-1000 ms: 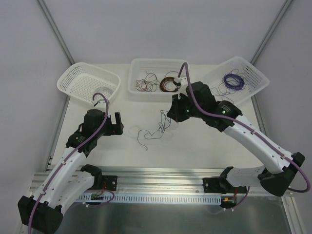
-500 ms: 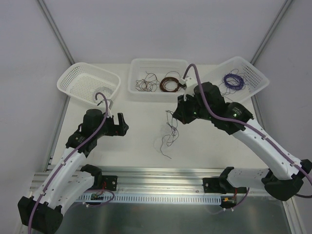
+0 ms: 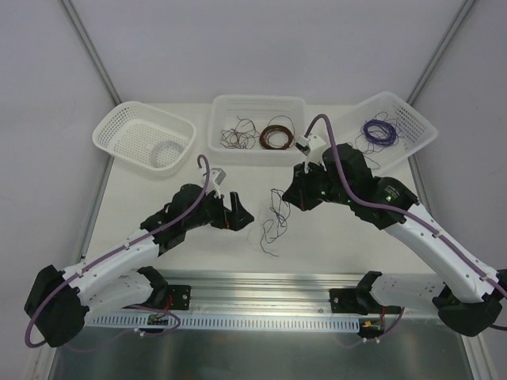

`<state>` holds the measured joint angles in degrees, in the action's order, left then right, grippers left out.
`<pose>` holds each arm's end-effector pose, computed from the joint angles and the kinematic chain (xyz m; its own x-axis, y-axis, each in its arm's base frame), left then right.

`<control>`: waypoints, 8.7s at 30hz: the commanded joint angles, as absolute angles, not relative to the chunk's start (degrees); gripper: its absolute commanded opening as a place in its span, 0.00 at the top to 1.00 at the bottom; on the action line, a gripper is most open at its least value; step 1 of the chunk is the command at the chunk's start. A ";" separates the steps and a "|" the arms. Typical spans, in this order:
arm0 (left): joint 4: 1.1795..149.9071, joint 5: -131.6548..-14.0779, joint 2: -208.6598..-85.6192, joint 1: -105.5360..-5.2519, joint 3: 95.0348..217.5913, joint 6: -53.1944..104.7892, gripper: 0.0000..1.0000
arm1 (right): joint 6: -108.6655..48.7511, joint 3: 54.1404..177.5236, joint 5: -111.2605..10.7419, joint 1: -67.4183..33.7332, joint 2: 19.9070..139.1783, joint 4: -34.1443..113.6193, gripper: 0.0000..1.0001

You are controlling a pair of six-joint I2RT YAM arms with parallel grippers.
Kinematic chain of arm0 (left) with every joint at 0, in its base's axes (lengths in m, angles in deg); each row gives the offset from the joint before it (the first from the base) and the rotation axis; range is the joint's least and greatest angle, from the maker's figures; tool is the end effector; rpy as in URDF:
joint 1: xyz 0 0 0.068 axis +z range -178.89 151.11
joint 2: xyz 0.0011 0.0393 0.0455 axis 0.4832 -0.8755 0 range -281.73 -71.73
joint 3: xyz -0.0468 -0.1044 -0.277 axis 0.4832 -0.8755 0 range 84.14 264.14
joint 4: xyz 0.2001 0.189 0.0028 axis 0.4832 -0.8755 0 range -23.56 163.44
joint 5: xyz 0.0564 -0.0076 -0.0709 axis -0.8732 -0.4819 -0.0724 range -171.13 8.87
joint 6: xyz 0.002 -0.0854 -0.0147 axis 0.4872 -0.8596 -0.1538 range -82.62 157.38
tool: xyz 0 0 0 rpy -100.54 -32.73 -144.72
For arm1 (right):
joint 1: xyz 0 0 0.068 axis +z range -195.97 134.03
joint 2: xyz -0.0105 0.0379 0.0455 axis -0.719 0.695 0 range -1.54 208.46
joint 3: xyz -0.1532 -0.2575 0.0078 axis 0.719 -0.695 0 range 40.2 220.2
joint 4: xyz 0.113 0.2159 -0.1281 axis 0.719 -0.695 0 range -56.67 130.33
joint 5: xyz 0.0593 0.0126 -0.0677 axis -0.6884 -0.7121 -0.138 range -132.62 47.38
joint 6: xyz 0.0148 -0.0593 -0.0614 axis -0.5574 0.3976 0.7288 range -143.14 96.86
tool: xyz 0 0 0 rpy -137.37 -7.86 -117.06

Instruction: Untangle the cables

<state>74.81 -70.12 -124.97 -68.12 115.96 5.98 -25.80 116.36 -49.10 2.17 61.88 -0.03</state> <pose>0.1838 -0.1690 0.2570 -0.6225 -0.1520 -0.7678 0.5101 0.6653 -0.5452 0.1687 0.2012 0.4206 -0.3465 -0.3176 -0.8826 -0.7916 0.6039 0.0934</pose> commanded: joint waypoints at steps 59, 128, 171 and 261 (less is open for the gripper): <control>73.79 -94.68 -124.47 -64.93 114.10 -4.38 1.00 | -21.30 110.54 -27.47 -4.49 47.15 -9.52 0.99; 59.55 -89.57 -124.46 -56.40 108.84 -15.89 1.00 | -19.89 94.85 -56.77 -19.51 37.33 16.25 0.99; 55.16 -64.34 -121.83 -56.49 119.74 -3.49 0.13 | -19.10 96.62 -55.28 -8.18 85.90 23.62 0.51; 60.61 -71.35 -131.16 -60.29 137.06 6.98 1.00 | -1.87 105.06 -62.13 -2.63 55.07 0.17 0.99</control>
